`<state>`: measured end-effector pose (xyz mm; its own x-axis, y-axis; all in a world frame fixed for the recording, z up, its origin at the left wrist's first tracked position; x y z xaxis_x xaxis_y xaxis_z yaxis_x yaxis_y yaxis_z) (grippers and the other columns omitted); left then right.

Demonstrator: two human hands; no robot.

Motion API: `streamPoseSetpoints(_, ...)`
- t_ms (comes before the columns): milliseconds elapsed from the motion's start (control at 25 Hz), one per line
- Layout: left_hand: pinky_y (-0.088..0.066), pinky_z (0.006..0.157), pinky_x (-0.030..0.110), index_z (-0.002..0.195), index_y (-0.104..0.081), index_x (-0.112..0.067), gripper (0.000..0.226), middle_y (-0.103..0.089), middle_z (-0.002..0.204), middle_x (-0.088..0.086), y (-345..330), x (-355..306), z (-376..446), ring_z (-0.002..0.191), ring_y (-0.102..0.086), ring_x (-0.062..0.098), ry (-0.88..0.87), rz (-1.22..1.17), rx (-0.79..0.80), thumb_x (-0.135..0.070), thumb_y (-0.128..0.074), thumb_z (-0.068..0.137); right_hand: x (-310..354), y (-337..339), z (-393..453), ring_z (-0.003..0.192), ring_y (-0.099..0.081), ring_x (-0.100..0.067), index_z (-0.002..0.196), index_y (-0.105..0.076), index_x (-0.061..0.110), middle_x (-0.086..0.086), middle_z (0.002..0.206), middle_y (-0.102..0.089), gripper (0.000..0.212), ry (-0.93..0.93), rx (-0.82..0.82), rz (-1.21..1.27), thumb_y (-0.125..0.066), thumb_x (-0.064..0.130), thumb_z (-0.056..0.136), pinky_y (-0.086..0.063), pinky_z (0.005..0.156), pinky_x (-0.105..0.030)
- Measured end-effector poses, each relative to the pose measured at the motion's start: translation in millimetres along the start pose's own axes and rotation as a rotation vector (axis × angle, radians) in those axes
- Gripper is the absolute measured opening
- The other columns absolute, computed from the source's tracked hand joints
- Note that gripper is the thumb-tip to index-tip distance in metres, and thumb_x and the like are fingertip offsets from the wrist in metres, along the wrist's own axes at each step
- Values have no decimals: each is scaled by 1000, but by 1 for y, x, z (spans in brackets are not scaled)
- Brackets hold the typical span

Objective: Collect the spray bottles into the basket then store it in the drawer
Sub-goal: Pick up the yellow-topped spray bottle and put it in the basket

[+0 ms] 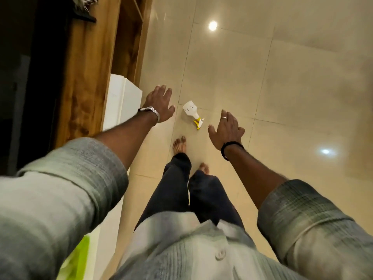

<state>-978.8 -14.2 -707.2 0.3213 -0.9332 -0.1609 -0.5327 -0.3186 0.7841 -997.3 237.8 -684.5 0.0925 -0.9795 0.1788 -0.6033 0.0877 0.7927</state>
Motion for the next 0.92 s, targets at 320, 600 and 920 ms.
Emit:
streamPoseSetpoints(320, -18, 124, 46, 157, -22, -12, 72, -19, 166, 13, -118, 5, 208, 155, -15, 34, -95, 69, 34, -42, -47, 97, -15, -155, 199, 148, -23, -24, 156, -21, 13, -5, 158, -28, 73, -86, 84, 53, -47, 42, 93, -26, 112, -54)
streamPoseSetpoints(600, -19, 124, 47, 158, -17, -10, 73, -17, 166, 15, -286, 3, 319, 154, -16, 35, -214, 163, 137, -41, -46, 98, -50, -327, 323, 138, -36, -28, 148, -34, 11, -6, 146, -41, 67, -204, 165, 128, -48, 43, 90, -33, 102, -52)
streamPoseSetpoints(920, -27, 120, 49, 154, -26, -16, 59, -29, 161, 13, -378, -22, 409, 150, -25, 34, -342, 273, 212, -41, -34, 101, -20, -484, 351, 120, -61, -34, 119, -60, 14, -10, 125, -63, 54, -1041, 422, 1515, -33, 57, 99, -50, 104, -49)
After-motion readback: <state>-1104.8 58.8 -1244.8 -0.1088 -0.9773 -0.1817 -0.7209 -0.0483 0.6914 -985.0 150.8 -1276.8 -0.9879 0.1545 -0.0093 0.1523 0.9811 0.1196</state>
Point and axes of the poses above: each hand's wrist, its own z-axis towards the middle knuckle, its own y-axis out of the back of the hand, x = y × z, the point moved 10 cm from there along z, towards the middle knuckle
